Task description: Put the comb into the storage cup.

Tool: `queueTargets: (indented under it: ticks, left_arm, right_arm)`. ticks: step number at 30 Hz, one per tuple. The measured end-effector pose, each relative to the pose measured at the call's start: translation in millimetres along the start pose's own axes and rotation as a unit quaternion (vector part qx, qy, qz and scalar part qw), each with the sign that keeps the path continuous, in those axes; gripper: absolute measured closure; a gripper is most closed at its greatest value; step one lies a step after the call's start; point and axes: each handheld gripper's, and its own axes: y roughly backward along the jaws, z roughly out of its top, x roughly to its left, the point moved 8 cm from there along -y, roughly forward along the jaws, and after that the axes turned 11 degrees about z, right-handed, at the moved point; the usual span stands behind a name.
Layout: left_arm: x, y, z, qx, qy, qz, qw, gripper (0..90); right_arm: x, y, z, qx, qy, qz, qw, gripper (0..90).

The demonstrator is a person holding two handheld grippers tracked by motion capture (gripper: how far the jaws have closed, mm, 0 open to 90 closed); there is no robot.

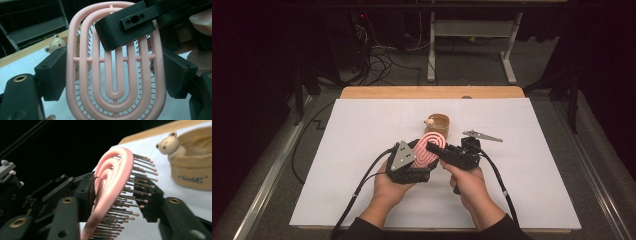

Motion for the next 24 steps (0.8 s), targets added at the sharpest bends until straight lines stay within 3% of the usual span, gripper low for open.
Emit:
queueTargets:
  ticks: [10, 16, 24]
  left_arm:
    - [-0.6, 1.3, 1.0, -0.004, -0.006, 0.011, 0.9999, 17.9]
    - [-0.4, 4.4, 2.8, -0.011, -0.030, 0.037, 0.9988, 17.8]
    - [0.1, 6.1, 2.8, -0.010, -0.031, 0.037, 0.9988, 17.4]
  right_arm:
    - [6.8, -0.6, 0.2, 0.007, -0.042, 0.009, 0.9991, 61.4]
    - [11.5, -1.1, 1.0, 0.007, -0.047, 0.013, 0.9988, 64.0]
    - [12.6, -1.7, 1.5, 0.008, -0.052, 0.020, 0.9984, 64.4]
